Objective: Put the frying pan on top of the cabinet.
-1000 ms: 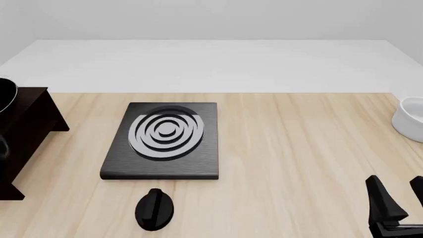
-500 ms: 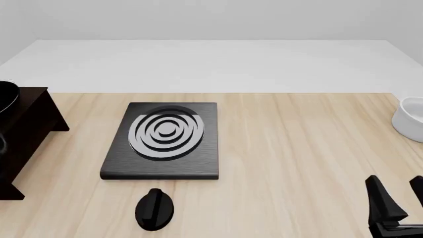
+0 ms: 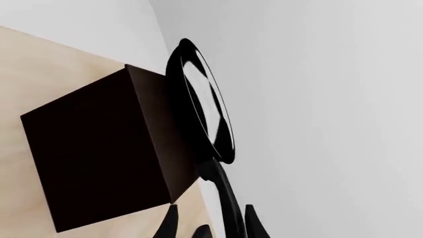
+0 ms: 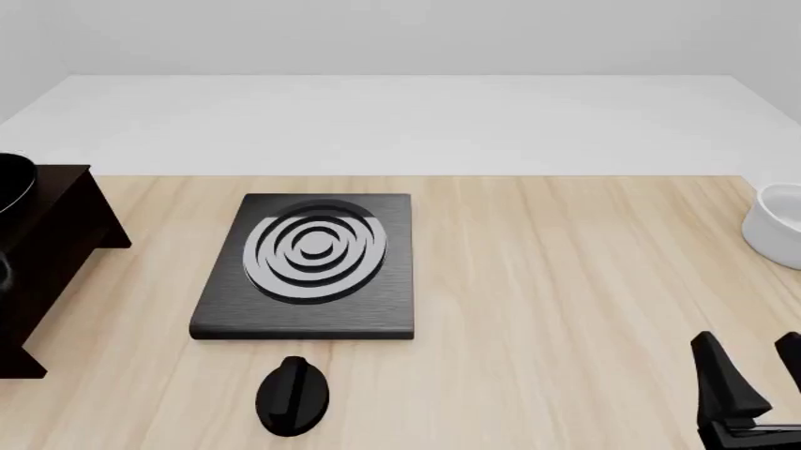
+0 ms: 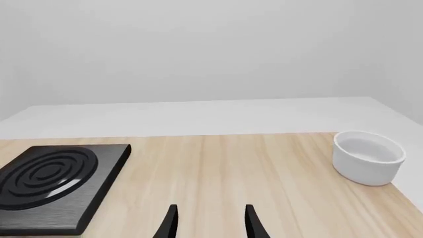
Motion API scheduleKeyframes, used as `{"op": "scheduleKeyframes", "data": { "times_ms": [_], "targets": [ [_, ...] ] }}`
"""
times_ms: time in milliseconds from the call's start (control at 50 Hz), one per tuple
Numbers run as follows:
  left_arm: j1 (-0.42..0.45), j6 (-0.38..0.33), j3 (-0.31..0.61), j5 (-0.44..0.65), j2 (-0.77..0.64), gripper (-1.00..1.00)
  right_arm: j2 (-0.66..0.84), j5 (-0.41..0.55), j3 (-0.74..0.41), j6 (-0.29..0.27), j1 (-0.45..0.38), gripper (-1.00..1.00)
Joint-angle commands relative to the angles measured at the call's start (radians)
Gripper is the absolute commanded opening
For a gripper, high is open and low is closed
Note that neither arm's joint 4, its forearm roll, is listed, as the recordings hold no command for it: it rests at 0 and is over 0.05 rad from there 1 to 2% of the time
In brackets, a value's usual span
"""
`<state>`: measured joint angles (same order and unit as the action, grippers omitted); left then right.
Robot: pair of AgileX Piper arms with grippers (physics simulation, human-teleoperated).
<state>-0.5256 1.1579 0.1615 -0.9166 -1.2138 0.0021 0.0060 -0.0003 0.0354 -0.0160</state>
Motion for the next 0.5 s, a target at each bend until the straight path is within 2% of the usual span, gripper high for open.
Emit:
{"op": "scheduleKeyframes", "data": {
  "times_ms": [20, 500],
  "targets": [
    [-0.006, -0.009, -0.025, 0.008, 0.03, 1.0, 0.0, 0.0, 0.0, -0.003, -0.002, 1.0],
    [0.037, -0.011, -0.095, 0.212, 0.316, 1.0, 0.0, -0.004, 0.0, -0.012, -0.005, 1.0]
  ]
}}
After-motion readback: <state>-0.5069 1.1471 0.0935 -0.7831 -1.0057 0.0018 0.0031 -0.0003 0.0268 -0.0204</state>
